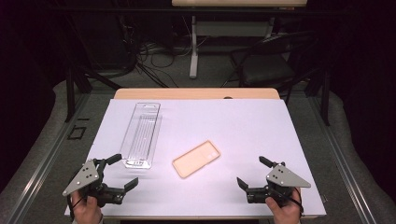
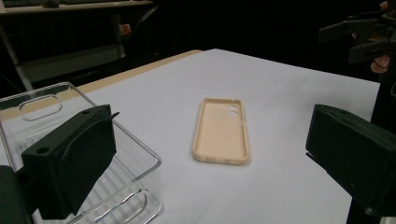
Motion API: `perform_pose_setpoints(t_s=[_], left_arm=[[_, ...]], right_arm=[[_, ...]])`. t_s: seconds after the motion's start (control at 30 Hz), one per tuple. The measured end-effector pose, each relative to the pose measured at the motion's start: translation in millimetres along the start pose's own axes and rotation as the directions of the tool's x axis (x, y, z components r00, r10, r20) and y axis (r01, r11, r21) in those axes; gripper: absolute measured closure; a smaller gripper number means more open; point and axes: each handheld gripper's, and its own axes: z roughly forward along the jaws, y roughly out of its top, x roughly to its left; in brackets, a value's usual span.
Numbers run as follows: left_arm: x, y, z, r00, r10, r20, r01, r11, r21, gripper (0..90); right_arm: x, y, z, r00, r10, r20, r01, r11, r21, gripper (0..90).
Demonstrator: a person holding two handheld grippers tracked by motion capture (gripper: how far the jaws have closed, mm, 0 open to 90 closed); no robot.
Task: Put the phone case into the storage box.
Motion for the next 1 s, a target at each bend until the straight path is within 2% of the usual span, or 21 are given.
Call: perform_pose_setpoints(t_s=[0.37,0.57,0.63,0.7,0.83,0.87,0.9,0.93,0.97,1.0], left_arm=[[2.1,-1.1,3.8,1.0000,-0.010,0.003,0.010,0.9999,0.007,1.7],[1.7,-2.1,11.0,0.9997,-0.012,0.023,0.010,0.9977,0.067,1.7],[2.2,-3.5,16.1,0.9993,-0.019,0.033,0.015,0.9937,0.111,1.7],[2.0,-4.0,17.7,0.9992,-0.023,0.032,0.019,0.9926,0.120,1.7],[2.1,-4.8,24.4,0.9977,-0.046,0.050,0.037,0.9855,0.166,1.7],[1.2,-4.6,28.0,0.9968,-0.062,0.050,0.051,0.9785,0.200,1.7],[1.2,-4.6,28.0,0.9968,-0.062,0.050,0.051,0.9785,0.200,1.7],[0.3,-5.0,30.2,0.9960,-0.073,0.052,0.059,0.9719,0.228,1.7],[0.3,-5.0,30.2,0.9960,-0.073,0.052,0.059,0.9719,0.228,1.7],[-1.1,-5.3,31.8,0.9958,-0.073,0.055,0.057,0.9659,0.253,1.7]], right_arm=[[0.6,-2.8,1.7,1.0000,0.008,0.003,-0.008,0.999,0.034,0.1],[1.3,-5.2,5.2,0.9999,0.002,-0.013,-0.001,0.997,0.081,0.1],[2.1,-5.3,8.0,0.9997,0.003,-0.026,-0.001,0.995,0.099,0.1],[2.8,-6.2,10.4,0.9994,0.002,-0.035,0.002,0.993,0.116,0.3],[4.3,-7.6,13.1,0.9985,0.000,-0.054,0.007,0.990,0.143,0.5],[5.3,-7.8,14.6,0.9983,-0.004,-0.057,0.013,0.987,0.160,1.3],[5.3,-7.8,14.6,0.9983,-0.004,-0.057,0.013,0.987,0.160,1.3],[5.7,-7.5,15.8,0.9991,0.001,-0.043,0.007,0.983,0.183,3.1],[5.7,-7.5,15.8,0.9991,0.001,-0.043,0.007,0.983,0.183,3.1],[5.9,-7.2,16.2,0.9989,0.007,-0.046,0.002,0.981,0.192,3.6]])
